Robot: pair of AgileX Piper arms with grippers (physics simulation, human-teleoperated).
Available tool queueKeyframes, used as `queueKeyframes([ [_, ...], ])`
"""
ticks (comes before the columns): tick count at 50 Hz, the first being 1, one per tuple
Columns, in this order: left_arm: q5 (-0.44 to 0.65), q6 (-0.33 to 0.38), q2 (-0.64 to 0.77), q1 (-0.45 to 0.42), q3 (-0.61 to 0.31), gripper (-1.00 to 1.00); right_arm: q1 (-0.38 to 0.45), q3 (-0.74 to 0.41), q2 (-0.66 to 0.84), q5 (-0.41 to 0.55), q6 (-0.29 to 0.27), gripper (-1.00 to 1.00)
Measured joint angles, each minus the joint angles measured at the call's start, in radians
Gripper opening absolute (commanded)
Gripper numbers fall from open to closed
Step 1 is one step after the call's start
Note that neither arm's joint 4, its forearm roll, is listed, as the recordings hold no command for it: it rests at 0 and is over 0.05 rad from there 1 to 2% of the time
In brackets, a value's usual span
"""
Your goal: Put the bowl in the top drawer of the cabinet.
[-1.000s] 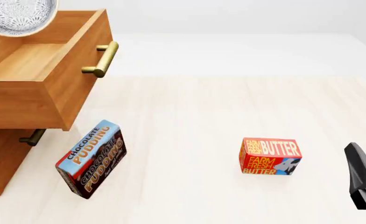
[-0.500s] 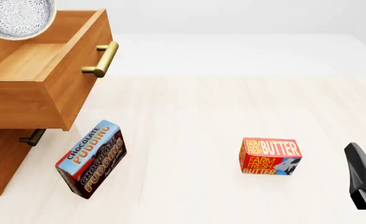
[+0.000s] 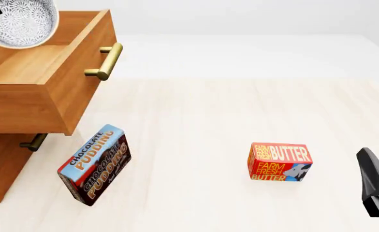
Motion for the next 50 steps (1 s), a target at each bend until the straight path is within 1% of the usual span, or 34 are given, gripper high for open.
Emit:
queueKeyframes([
  [20, -0.027, -0.002, 0.051, 0.035, 0.025, -1.00, 0.000, 0.000, 0.000, 0.000, 0.000, 1.00],
  [50, -0.075, 0.024, 0.110, 0.064, 0.051, -1.00, 0.001, 0.000, 0.000, 0.000, 0.000, 1.00],
])
